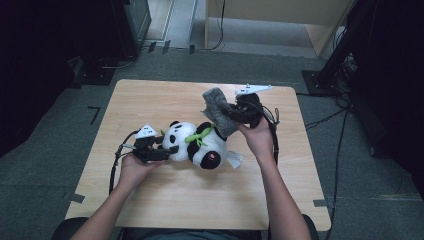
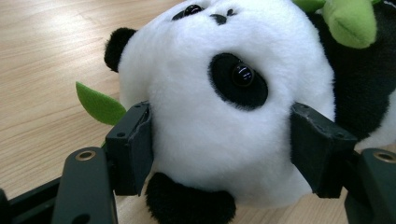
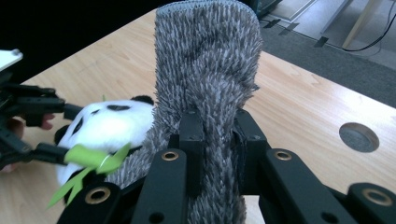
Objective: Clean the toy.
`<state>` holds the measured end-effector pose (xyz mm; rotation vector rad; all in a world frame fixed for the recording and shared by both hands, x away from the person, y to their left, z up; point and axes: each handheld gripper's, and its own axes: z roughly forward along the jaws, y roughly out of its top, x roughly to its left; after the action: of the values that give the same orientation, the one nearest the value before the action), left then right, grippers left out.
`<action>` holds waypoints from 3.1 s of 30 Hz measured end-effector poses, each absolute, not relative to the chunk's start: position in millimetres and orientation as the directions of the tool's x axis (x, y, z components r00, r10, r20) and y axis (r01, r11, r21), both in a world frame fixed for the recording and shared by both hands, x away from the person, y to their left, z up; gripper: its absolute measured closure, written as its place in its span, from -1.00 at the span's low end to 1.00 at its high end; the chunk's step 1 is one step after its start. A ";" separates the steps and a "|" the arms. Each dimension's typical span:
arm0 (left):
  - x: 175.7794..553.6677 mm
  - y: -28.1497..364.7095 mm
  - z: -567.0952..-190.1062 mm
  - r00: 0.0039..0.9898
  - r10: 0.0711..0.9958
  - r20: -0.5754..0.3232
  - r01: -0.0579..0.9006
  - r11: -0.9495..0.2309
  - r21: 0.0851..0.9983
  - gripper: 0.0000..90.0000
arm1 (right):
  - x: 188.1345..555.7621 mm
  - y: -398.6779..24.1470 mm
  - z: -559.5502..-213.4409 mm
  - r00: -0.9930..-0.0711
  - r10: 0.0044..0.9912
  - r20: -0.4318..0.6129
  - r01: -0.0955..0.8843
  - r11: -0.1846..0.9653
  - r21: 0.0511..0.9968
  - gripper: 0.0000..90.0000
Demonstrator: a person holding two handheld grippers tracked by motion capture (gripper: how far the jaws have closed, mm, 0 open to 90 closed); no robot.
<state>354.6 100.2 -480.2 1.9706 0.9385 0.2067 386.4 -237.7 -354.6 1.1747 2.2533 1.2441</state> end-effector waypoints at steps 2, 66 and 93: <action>354.5 100.3 -480.3 0.696 0.686 -0.213 0.532 -0.293 0.795 -0.35 | 380.7 -240.0 -355.8 -0.617 0.779 0.113 0.512 0.288 0.810 0.72; 356.2 100.4 -481.6 0.695 0.679 -0.236 0.535 -0.270 0.800 -0.35 | 369.0 -239.4 -406.1 -0.605 0.791 0.089 0.559 0.342 0.755 0.68; 356.9 102.5 -482.2 0.703 0.668 -0.243 0.537 -0.275 0.797 -0.31 | 385.6 -290.9 -435.7 -0.463 0.878 0.125 0.691 0.269 0.671 0.77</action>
<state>356.9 102.5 -482.2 1.9514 0.9294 0.1720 385.6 -290.9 -435.7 1.4461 2.2700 0.9848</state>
